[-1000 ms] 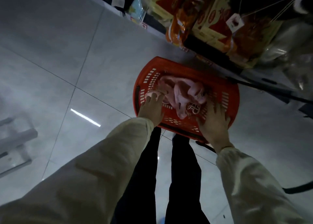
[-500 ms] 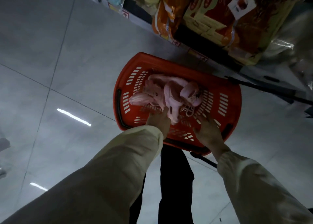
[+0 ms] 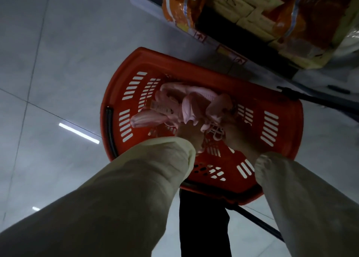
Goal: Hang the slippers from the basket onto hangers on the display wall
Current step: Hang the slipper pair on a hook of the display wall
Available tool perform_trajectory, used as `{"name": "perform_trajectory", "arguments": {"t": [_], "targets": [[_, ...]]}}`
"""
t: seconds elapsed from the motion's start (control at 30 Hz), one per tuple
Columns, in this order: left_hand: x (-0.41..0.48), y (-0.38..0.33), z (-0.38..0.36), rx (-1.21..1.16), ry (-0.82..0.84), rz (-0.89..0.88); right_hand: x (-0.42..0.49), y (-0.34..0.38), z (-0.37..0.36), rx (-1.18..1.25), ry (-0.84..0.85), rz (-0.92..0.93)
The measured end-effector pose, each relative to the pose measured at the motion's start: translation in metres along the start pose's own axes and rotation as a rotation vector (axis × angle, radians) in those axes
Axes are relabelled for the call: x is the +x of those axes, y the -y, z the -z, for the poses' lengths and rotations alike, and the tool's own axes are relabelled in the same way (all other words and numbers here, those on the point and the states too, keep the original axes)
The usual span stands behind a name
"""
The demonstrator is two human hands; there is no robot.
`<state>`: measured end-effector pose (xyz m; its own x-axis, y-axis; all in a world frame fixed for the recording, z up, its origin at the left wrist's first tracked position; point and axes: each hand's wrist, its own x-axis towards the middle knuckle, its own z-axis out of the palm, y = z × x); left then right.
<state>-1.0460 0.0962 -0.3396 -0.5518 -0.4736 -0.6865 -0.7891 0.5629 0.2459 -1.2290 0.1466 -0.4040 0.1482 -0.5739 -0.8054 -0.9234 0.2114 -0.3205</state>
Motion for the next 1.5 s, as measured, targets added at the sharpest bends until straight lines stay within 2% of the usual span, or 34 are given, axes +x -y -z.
{"name": "perform_trajectory", "arguments": {"t": [0.1,0.13,0.4,0.5,0.63,0.73,0.83,0.9,1.07,1.23,1.3,1.37,1.5], "targets": [[-0.004,0.004,0.003,-0.009,0.249,-0.054,0.000,0.012,0.002,0.029,0.026,-0.028],[-0.007,0.005,0.008,-0.024,0.286,-0.042,-0.005,0.017,0.005,0.026,0.034,-0.053],[-0.066,-0.001,0.042,-0.003,0.316,-0.058,-0.064,0.066,0.022,0.087,0.063,-0.129],[-0.090,-0.012,0.045,-0.028,0.264,-0.056,-0.088,0.087,0.023,0.089,-0.025,-0.111],[-0.120,-0.031,0.051,-0.011,0.189,-0.071,-0.105,0.102,0.013,0.078,0.064,-0.068],[-0.141,-0.041,0.051,-0.034,0.109,-0.070,-0.133,0.130,0.037,0.250,-0.021,-0.123],[-0.167,-0.045,0.057,-0.081,0.098,-0.057,-0.153,0.146,0.045,0.417,-0.087,-0.154],[-0.185,-0.047,0.069,-0.053,0.125,-0.051,-0.161,0.147,0.043,0.535,-0.118,-0.242],[-0.202,-0.047,0.069,-0.036,0.106,-0.075,-0.174,0.133,0.037,0.662,-0.097,-0.300],[-0.224,-0.049,0.095,-0.084,0.180,-0.075,-0.181,0.120,0.051,0.585,-0.136,-0.301],[-0.236,-0.051,0.101,-0.082,-0.034,-0.133,-0.179,0.119,0.055,0.520,-0.146,-0.278],[-0.247,-0.052,0.109,-0.132,-0.162,-0.177,-0.175,0.117,0.056,0.484,-0.166,-0.224],[-0.269,-0.055,0.127,-0.231,-0.173,-0.191,-0.175,0.127,0.068,0.458,-0.156,-0.143]]}}
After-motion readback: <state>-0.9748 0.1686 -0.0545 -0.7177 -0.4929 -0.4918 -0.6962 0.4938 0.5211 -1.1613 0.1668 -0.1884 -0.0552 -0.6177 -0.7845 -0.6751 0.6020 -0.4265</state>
